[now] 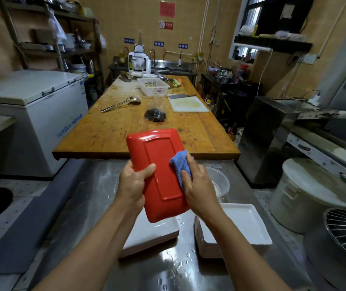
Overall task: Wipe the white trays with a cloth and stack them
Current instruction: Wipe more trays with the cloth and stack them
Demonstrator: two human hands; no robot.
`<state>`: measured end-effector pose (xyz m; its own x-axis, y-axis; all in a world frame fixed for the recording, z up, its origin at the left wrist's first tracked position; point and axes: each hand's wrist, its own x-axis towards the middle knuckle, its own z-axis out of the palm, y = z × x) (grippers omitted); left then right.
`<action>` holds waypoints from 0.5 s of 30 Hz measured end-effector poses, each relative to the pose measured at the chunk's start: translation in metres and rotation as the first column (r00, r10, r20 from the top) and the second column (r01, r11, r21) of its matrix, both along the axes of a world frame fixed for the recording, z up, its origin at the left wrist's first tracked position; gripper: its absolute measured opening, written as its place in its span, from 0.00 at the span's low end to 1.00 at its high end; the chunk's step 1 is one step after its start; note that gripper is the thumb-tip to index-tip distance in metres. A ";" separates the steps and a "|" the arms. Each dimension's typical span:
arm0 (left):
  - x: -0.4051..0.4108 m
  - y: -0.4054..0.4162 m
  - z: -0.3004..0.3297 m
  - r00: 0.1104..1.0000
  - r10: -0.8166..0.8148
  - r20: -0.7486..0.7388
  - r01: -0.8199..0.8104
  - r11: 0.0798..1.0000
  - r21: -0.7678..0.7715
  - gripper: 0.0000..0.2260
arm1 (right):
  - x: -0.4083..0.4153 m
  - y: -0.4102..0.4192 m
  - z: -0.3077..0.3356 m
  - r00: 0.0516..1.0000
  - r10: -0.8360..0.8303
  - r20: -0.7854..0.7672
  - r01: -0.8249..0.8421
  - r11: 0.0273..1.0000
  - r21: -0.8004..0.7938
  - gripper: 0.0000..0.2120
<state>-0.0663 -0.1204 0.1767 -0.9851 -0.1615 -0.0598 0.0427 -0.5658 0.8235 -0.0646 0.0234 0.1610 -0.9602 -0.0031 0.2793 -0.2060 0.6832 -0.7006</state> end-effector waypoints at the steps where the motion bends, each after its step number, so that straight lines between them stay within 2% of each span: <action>1: -0.003 0.000 0.001 1.000 0.030 0.003 -0.030 0.999 0.016 0.13 | 0.006 0.002 -0.006 1.000 -0.005 0.004 0.005 1.000 -0.012 0.24; 3: -0.008 0.002 0.002 0.997 0.079 0.014 -0.080 0.996 0.045 0.13 | 0.015 0.006 -0.016 0.999 -0.034 -0.003 0.034 0.995 -0.096 0.23; 5: -0.008 0.009 0.001 0.995 0.093 0.041 -0.095 0.993 0.068 0.13 | 0.016 0.011 -0.020 0.996 -0.086 0.023 0.089 0.962 -0.258 0.22; 8: -0.004 0.019 0.001 0.997 0.000 0.082 -0.008 0.995 0.104 0.12 | 0.011 0.017 -0.016 0.986 -0.090 0.142 0.156 0.801 -0.578 0.21; 11: -0.004 0.007 0.005 0.972 -0.190 0.139 0.167 0.973 0.162 0.05 | 0.010 0.031 -0.009 0.981 -0.123 0.151 0.191 0.755 -0.627 0.18; 13: -0.008 -0.011 0.006 0.923 -0.339 0.183 0.310 0.936 0.169 0.14 | 0.008 0.045 -0.002 0.981 -0.090 0.174 0.181 0.761 -0.623 0.17; 15: -0.011 -0.023 0.007 0.878 -0.422 0.224 0.385 0.903 0.193 0.25 | 0.005 0.057 0.003 0.980 -0.030 0.199 0.145 0.793 -0.592 0.16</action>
